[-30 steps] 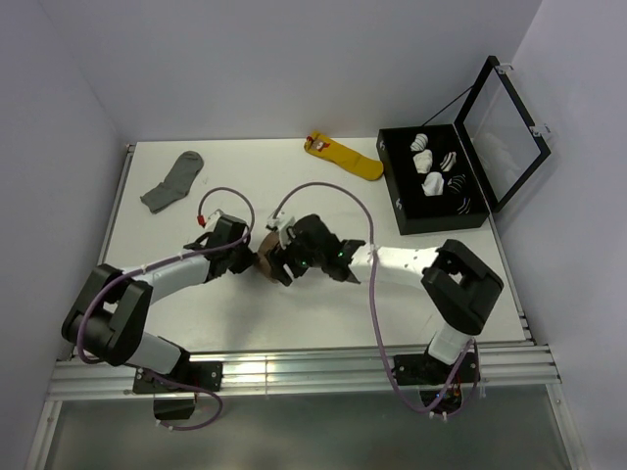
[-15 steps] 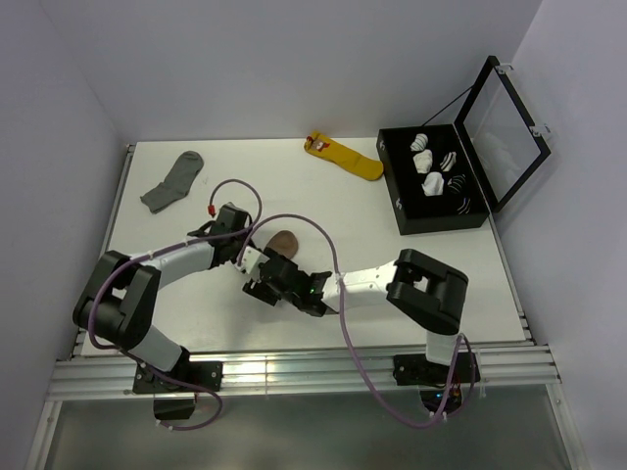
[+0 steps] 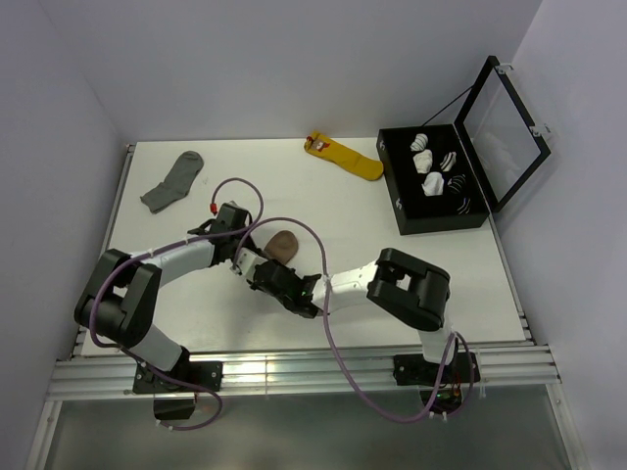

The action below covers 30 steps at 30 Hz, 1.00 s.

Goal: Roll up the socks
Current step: Roll the sock at the center of the board.

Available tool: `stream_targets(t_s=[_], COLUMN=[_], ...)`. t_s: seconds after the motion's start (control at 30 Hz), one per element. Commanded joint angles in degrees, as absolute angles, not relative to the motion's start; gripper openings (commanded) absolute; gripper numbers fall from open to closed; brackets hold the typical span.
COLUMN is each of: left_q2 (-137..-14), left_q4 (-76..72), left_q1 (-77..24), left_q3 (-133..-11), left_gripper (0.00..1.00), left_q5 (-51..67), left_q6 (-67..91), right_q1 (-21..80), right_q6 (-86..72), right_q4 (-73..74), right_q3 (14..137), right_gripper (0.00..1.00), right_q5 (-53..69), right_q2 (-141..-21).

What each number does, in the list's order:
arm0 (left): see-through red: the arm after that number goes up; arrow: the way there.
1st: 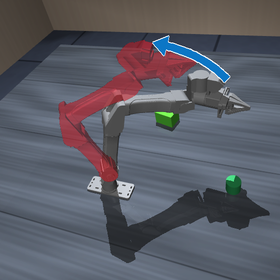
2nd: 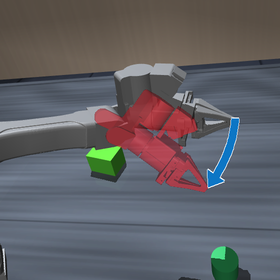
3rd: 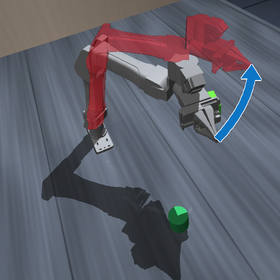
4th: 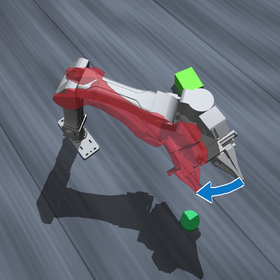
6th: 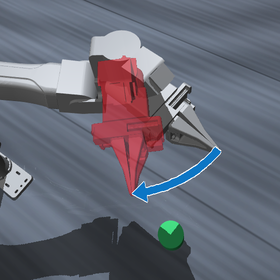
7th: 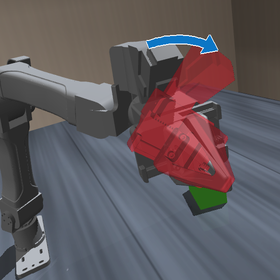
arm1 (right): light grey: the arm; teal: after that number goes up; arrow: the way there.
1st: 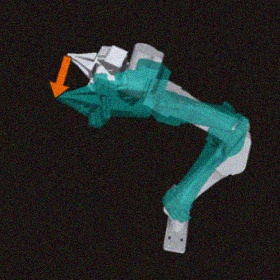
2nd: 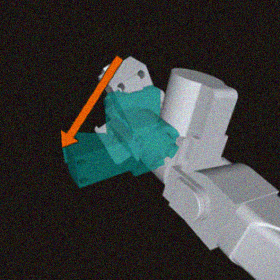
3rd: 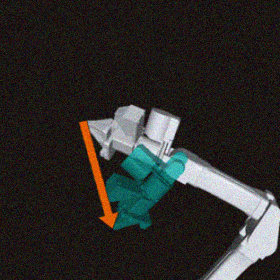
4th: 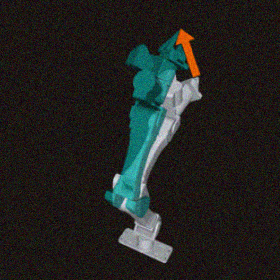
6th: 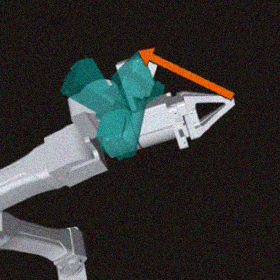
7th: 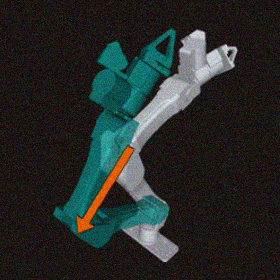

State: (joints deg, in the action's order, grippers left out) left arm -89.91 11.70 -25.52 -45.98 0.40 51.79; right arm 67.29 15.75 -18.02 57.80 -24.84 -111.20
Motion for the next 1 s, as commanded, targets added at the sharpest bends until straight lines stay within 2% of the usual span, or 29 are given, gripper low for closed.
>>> stream_targets(t_s=[0.0, 0.1, 0.17, 0.2, 0.3, 0.4, 0.73, 0.97], left_q2=[-92.3, -91.6, -90.7, -89.7, -87.2, -84.1, -67.0, -55.8], left_q4=[17.8, 17.4, 16.1, 15.7, 14.3, 13.1, 7.9, 2.4], left_q1=[-25.8, -25.8, -25.8, -25.8, -25.6, -25.5, -24.0, -24.0], left_q3=[-45.4, -45.2, -44.5, -44.2, -43.2, -41.5, -29.4, -22.3], left_gripper=[0.0, 0.03, 0.13, 0.22, 0.43, 0.52, 0.6, 0.64], left_q5=[2.6, 2.8, 2.7, 2.6, 1.2, 0.3, -7.8, -7.8], left_q6=[49.0, 48.8, 49.0, 49.1, 49.9, 51.0, 60.6, 62.0], right_q1=[67.3, 66.7, 65.5, 65.0, 61.7, 58.1, 50.0, 46.2], right_q6=[15.1, 13.5, 12.5, 11.3, 8.5, 6.2, 1.1, -4.2], right_q4=[-18.5, -17.0, -14.3, -13.0, -8.0, -3.1, 7.9, 11.8], right_q3=[59.2, 58.9, 59.1, 59.8, 61.1, 62.4, 69.7, 74.8], right_gripper=[0.28, 0.02, 0.0, 0.0, 0.0, 0.0, 0.0, 0.0], right_q5=[-23.5, -20.7, -16.5, -14.6, -5.3, 3.5, 26.4, 38.2], right_q2=[-113.6, -111.8, -110.1, -109.6, -108.0, -107.4, -110.7, -115.8])
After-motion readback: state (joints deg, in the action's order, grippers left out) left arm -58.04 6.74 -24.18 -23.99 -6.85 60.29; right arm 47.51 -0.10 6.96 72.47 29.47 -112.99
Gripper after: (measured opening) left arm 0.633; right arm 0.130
